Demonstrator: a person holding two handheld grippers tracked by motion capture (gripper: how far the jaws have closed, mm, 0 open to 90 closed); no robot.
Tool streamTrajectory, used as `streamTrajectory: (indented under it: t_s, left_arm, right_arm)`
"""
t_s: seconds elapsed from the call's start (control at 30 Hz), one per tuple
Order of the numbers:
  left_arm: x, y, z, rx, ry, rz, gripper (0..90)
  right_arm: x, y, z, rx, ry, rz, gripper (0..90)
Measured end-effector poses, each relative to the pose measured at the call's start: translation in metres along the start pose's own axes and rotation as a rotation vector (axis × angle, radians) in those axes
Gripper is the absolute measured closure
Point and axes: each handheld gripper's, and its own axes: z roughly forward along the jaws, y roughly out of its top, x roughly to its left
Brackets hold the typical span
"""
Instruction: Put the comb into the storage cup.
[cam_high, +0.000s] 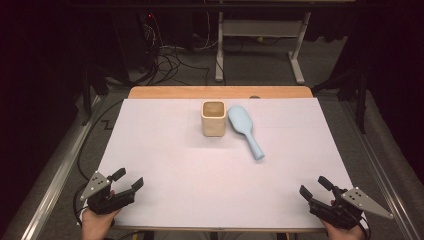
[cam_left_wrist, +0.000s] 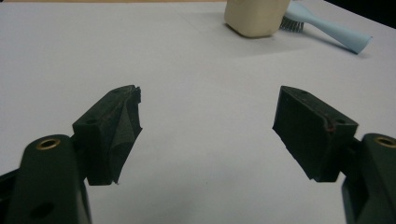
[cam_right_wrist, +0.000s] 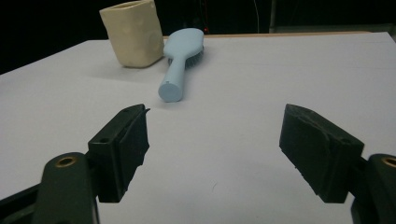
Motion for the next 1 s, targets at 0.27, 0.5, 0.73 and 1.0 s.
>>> streamTrajectory:
  t_s: [0.27,0.5,0.73,1.0]
  left_arm:
    - [-0.0002,0.0000,0.0003,0.001,-0.001,0.001,23.6]
    - [-0.0009,-0.0001,0.0009,0.004,-0.006,0.005,24.0]
    - [-0.0007,-0.0001,0.0009,0.003,-0.007,0.003,24.2]
    - [-0.0002,-0.0001,0.0007,0.003,-0.008,-0.002,24.2]
  right_arm:
    - [-0.0001,0.0013,-0.0035,-0.025,-0.006,-0.002,25.9]
    - [-0.0002,0.0018,-0.0030,-0.024,-0.003,0.000,25.9]
    - [-0.0006,0.0026,-0.0020,-0.020,-0.004,0.003,25.5]
    - [0.0019,0.0066,0.0020,-0.010,-0.006,-0.020,24.3]
